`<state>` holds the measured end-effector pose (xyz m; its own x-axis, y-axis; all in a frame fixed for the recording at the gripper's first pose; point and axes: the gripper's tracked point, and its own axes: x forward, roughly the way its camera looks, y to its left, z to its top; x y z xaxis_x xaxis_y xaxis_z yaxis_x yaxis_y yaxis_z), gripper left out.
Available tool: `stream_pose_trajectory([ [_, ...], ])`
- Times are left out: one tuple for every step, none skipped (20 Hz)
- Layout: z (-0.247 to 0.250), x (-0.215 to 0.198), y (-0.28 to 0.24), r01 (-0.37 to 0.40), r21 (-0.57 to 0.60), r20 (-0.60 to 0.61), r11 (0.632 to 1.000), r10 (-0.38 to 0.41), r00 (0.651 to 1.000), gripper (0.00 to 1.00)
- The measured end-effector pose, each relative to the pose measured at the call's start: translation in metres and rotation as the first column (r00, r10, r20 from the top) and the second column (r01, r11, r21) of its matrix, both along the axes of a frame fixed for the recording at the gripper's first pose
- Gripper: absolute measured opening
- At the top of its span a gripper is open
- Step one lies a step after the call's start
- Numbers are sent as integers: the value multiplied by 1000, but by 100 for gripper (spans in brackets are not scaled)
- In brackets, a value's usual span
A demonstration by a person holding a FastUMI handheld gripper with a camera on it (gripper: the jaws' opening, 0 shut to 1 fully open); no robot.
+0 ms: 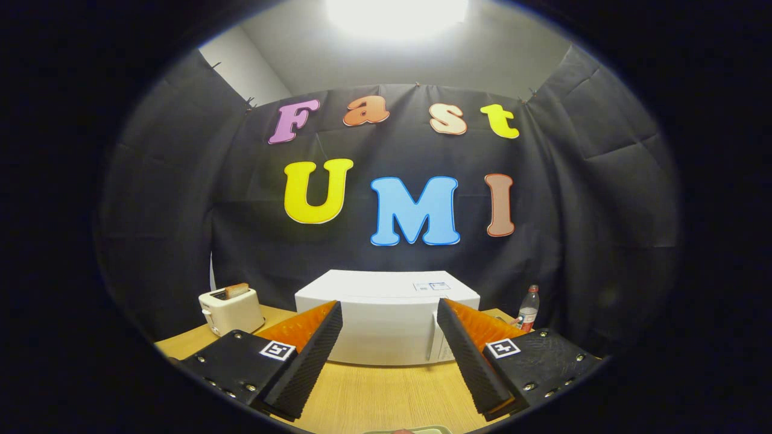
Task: Open the microwave, put the food inside, and close the microwave door.
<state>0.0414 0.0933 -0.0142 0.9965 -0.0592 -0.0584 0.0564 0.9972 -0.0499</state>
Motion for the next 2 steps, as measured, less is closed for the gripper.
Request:
stream_pose_trajectory([
  [2,1,1,0,-1,5,1000,0,1000,99],
  [3,1,1,1,-2,6,1000,-1,1000,99],
])
